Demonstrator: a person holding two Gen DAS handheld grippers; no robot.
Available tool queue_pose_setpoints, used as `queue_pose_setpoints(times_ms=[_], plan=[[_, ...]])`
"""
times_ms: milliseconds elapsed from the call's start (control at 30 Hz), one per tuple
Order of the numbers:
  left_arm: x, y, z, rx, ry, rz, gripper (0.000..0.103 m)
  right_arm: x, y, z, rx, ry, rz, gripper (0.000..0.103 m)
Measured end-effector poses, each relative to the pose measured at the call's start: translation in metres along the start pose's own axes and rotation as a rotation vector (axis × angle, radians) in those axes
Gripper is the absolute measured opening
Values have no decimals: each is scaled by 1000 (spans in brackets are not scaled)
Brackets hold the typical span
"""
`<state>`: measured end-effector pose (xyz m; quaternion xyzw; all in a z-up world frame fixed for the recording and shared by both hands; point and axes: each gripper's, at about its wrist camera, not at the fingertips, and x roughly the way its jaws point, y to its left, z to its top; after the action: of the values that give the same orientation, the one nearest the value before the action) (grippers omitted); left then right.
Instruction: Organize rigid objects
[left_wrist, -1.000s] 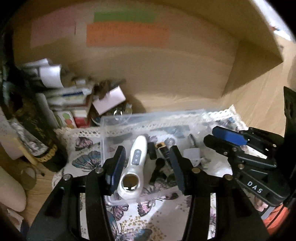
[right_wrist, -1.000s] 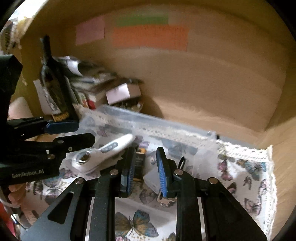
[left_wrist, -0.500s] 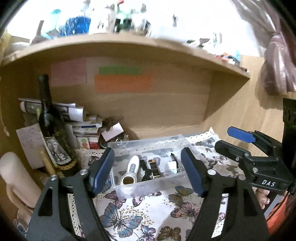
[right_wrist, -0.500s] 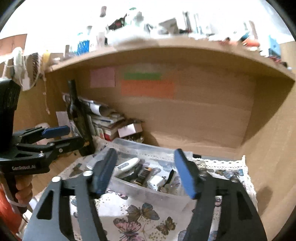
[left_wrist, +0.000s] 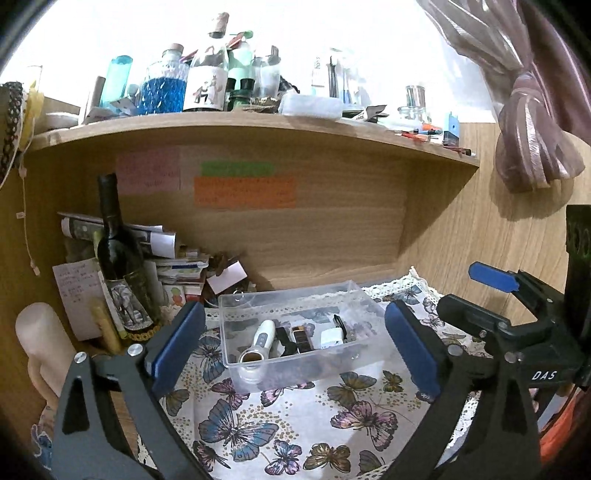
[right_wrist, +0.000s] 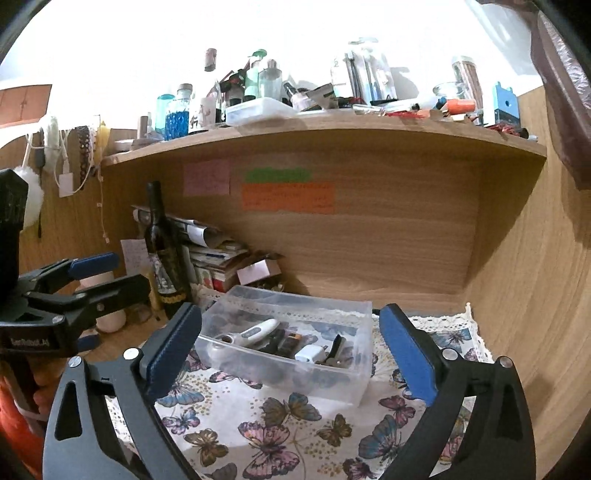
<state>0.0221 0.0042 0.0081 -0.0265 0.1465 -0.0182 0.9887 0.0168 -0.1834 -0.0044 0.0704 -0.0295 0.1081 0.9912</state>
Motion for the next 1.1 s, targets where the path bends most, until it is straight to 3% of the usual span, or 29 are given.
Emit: queue_pose_setpoints(times_ms=[467, 1100], plan=[[0, -1, -1, -5, -5, 16, 101, -3, -2, -2, 25, -12, -9, 102], [1, -3, -1, -1, -7, 15, 101, -5, 0, 0, 28, -18, -4, 103]])
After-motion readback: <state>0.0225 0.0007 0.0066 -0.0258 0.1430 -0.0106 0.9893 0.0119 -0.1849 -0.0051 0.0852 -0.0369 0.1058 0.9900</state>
